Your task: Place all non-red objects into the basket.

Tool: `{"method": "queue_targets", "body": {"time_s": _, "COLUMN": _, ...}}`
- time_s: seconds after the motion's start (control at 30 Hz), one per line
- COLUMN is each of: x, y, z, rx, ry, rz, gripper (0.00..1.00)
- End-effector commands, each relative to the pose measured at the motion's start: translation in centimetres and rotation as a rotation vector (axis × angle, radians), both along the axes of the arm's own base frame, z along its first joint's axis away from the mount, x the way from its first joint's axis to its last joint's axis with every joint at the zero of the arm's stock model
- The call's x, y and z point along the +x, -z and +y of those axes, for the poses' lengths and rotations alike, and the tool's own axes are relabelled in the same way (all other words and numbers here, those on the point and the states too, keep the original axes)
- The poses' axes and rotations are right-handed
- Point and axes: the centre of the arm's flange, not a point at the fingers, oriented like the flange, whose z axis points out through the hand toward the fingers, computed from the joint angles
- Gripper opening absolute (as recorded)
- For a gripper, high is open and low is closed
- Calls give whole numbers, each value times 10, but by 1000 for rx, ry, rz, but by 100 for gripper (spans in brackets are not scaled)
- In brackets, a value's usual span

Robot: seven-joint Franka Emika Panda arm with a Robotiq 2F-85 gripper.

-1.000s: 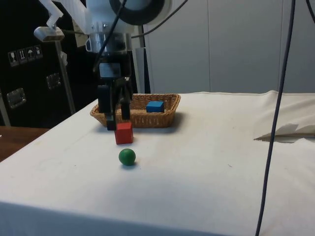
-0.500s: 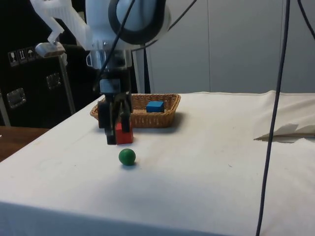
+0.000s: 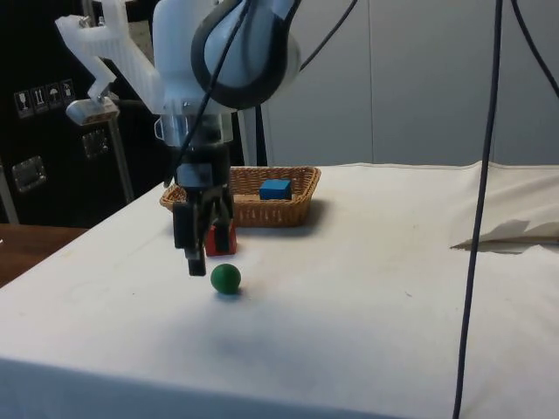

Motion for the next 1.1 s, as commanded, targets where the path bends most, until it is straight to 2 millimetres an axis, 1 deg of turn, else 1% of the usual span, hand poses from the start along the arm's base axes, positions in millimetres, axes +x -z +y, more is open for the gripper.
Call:
{"method": "queue_targets", "body": {"time_s": 0.0, "x": 1, "y": 1, "z": -1, "rx": -1, "ry": 1, "rz": 0, "gripper": 100}}
{"method": "queue_targets", "body": {"time_s": 0.03, "x": 5, "y": 3, "z": -7, "rx": 0, "ry": 3, "rz": -1, "gripper": 100}}
{"method": "queue_targets", "body": {"time_s": 0.17, "x": 10, "y": 6, "z": -17, "rx": -4, "ry": 7, "rz": 0, "gripper": 100}}
{"method": "queue_targets", "body": {"time_s": 0.27, "x": 11, "y": 8, "z": -22, "rx": -7, "ry": 8, "rz": -2, "gripper": 100}}
{"method": "queue_targets", "body": {"time_s": 0.3, "x": 10, "y": 7, "z": -21, "rx": -11, "ry": 9, "rz": -2, "gripper": 100}}
{"method": "queue_targets", "body": {"time_s": 0.47, "x": 12, "y": 11, "z": -31, "rx": -12, "ry": 10, "rz": 0, "gripper": 100}}
{"method": "queue_targets", "body": {"time_s": 0.67, "x": 11, "y": 13, "z": -33, "rx": -15, "ry": 7, "rz": 3, "gripper": 100}}
{"method": "queue_targets", "body": {"time_s": 1.07, "x": 8, "y": 22, "z": -30, "rx": -9, "ry": -11, "rz": 13, "gripper": 100}}
